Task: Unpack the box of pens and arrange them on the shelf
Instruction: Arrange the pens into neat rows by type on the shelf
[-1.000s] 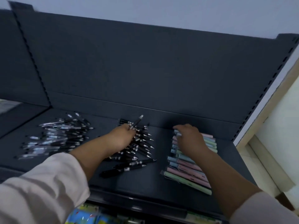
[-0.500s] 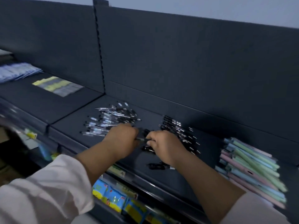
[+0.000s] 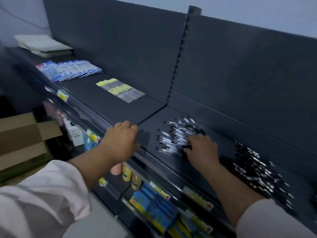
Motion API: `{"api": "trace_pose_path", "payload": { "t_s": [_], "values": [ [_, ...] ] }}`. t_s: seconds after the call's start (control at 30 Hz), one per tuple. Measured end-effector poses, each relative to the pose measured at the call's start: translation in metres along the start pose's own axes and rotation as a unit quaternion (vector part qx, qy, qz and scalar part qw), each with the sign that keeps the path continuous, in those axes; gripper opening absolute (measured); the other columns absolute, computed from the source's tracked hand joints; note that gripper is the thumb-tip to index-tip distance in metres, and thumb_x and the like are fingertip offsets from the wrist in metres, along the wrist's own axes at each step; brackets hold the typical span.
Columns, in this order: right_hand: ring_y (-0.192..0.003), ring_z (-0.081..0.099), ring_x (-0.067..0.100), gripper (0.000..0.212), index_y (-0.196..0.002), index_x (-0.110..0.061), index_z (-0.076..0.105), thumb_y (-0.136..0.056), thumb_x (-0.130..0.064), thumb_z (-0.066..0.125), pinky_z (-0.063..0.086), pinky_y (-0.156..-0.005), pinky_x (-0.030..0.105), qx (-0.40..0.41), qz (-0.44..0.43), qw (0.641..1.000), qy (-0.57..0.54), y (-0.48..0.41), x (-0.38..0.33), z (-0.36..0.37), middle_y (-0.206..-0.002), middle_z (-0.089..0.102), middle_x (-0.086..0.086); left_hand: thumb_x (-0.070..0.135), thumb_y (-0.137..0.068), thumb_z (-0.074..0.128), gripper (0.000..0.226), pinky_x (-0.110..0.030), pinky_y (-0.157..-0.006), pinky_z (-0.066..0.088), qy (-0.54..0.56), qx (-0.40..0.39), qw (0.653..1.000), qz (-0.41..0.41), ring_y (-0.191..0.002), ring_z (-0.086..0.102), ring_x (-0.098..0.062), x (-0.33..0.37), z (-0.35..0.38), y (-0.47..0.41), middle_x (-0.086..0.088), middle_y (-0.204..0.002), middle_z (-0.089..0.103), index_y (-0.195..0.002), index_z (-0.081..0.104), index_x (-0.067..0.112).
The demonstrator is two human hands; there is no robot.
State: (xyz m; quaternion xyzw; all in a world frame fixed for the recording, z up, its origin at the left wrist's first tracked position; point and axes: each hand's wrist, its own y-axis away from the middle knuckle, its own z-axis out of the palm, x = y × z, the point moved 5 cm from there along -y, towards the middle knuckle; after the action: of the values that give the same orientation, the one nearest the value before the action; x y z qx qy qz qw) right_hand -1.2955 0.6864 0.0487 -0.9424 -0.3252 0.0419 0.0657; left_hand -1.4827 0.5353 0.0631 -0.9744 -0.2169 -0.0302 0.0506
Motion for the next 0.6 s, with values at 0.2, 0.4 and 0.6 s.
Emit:
{"api": "trace_pose_path", "payload": {
  "t_s": [0.2,0.4,0.6],
  "values": [
    [-0.111,0.047,0.027,0.024,-0.110,-0.015,0.057,-0.092,-0.031,0.055,0.037,-0.087,0.035,0.018,-0.031,0.999,-0.032,-0.021,-0.095,-0.003,-0.119,0.055,0.008,0.042,-0.091,0.053,0.051,-0.041,-0.098,0.038,0.023,-0.009,1.000,-0.018,-0.123,0.041,-0.030,-0.098,-0.006,0.011,-0.006,-0.129,0.043,-0.134,0.041,0.018],
    [-0.126,0.041,0.025,0.042,-0.134,-0.015,0.050,-0.097,-0.034,0.049,0.034,-0.105,0.038,0.004,-0.176,0.979,-0.098,-0.040,-0.254,-0.004,-0.138,0.048,0.005,0.046,-0.091,0.051,0.051,-0.040,-0.097,0.039,0.008,0.020,0.996,-0.081,-0.120,0.043,-0.028,-0.201,-0.022,0.042,-0.005,-0.128,0.045,-0.134,0.039,0.020],
    [-0.141,0.020,0.022,0.054,-0.147,-0.023,0.031,-0.098,-0.041,0.044,0.015,-0.115,0.036,-0.042,-0.287,0.951,-0.104,-0.052,-0.378,0.016,-0.155,0.026,0.001,0.048,-0.090,0.052,0.057,-0.040,-0.102,0.037,0.014,0.031,0.979,-0.200,-0.126,0.041,-0.028,-0.302,-0.027,0.085,-0.005,-0.138,0.042,-0.139,0.037,0.021]
  ]
}}
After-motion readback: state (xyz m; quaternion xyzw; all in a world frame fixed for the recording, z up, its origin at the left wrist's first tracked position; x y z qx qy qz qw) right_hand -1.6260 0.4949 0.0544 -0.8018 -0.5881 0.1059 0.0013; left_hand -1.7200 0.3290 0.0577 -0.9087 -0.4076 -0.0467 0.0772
